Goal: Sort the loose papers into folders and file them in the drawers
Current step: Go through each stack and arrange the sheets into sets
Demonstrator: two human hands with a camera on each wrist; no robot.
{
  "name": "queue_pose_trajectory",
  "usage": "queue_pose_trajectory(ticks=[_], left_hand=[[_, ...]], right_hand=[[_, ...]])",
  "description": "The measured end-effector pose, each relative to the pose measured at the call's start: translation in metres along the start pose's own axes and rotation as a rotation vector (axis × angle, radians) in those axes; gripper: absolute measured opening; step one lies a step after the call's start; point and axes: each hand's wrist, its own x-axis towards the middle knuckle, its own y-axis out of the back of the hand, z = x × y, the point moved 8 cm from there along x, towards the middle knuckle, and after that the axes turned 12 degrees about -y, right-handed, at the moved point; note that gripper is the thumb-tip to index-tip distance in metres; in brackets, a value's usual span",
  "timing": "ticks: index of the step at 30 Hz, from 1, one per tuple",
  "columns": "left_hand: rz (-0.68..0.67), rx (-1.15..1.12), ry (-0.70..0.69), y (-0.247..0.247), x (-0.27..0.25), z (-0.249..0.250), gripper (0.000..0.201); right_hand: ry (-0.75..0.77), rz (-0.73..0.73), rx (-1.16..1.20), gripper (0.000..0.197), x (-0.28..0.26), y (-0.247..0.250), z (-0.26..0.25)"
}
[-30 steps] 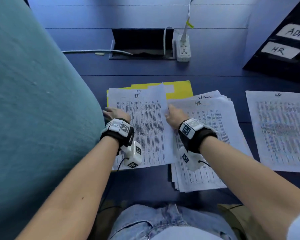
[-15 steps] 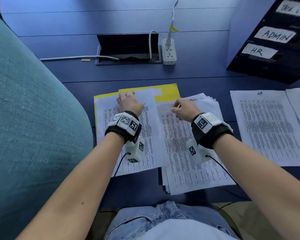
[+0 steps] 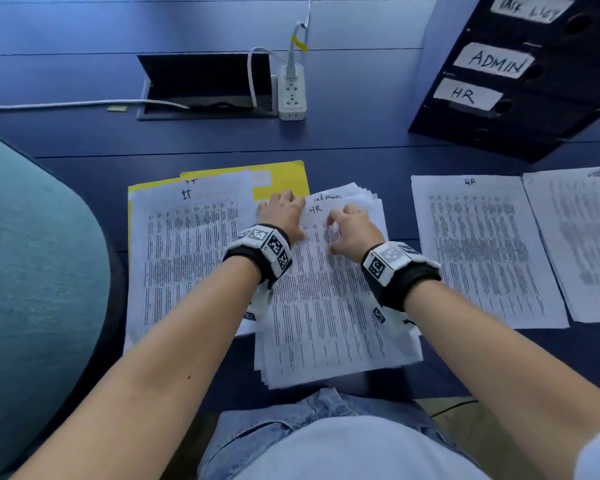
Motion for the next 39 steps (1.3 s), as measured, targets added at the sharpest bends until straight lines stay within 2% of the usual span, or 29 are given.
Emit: queue_pose_trajectory(ticks=[6,10,12,14,17,22,24,26,28,29,31,32,33,34,36,37,39], left_hand=[[-0.041,0.024,0.081,0.0,0.005,0.012,0.061],[-0.092,0.007,0.086,-0.006,0.008,0.022,0.044],[-0.049,-0.072,0.089,-0.006,0.007,0.022,0.052],[0.003,-0.108,0.13,-0.002,0.003,0.017,0.059],[0.069,-0.136,0.205,0.004,-0.003,0.005,0.049],[0.299,-0.323,0.237,0.025,-0.017,-0.008,0.054],[0.3,-0.414,0.207,0.028,-0.019,-0.013,0.049],[0.219,-0.644,0.135,0.023,-0.018,-0.015,0.046],[0.043,-0.896,0.028,0.016,-0.018,-0.008,0.04],[-0.062,-0.953,-0.028,0.013,-0.02,-0.003,0.032],[-0.239,-0.964,-0.117,0.009,-0.023,0.006,0.017],[-0.279,-0.963,-0.137,0.009,-0.023,0.009,0.012],[-0.265,-0.957,-0.12,0.01,-0.02,0.008,0.011],[-0.189,-0.919,-0.077,0.014,-0.015,0.002,0.013],[0.02,-0.607,0.018,0.024,-0.004,-0.018,0.016],[0.067,-0.429,0.051,0.025,-0.001,-0.024,0.023],[0.029,-0.225,0.072,0.014,0.005,-0.03,0.032]], right_hand=[[-0.043,-0.053,0.039,0.066,-0.004,-0.004,0.016],[-0.066,-0.086,0.106,0.098,-0.001,-0.004,0.029],[-0.062,-0.098,0.102,0.106,0.001,-0.004,0.029],[-0.055,-0.117,0.075,0.107,0.002,-0.004,0.028],[-0.059,-0.142,0.061,0.105,0.004,-0.003,0.028],[-0.044,-0.094,0.047,0.108,0.002,0.0,0.025],[0.007,-0.023,-0.028,0.112,-0.001,0.006,0.018],[0.08,0.056,-0.149,0.114,-0.007,0.011,0.009],[0.158,0.105,-0.248,0.105,-0.014,0.014,0.0],[0.2,0.128,-0.276,0.093,-0.016,0.013,-0.004],[0.3,0.222,-0.273,0.054,-0.025,0.017,-0.014],[0.332,0.286,-0.267,0.037,-0.03,0.02,-0.017],[0.352,0.34,-0.237,0.03,-0.032,0.021,-0.019],[0.376,0.36,-0.198,0.03,-0.035,0.021,-0.02],[0.441,0.325,-0.175,0.033,-0.04,0.016,-0.026],[0.462,0.276,-0.196,0.034,-0.042,0.01,-0.029],[0.461,0.148,-0.274,0.034,-0.046,-0.005,-0.031]])
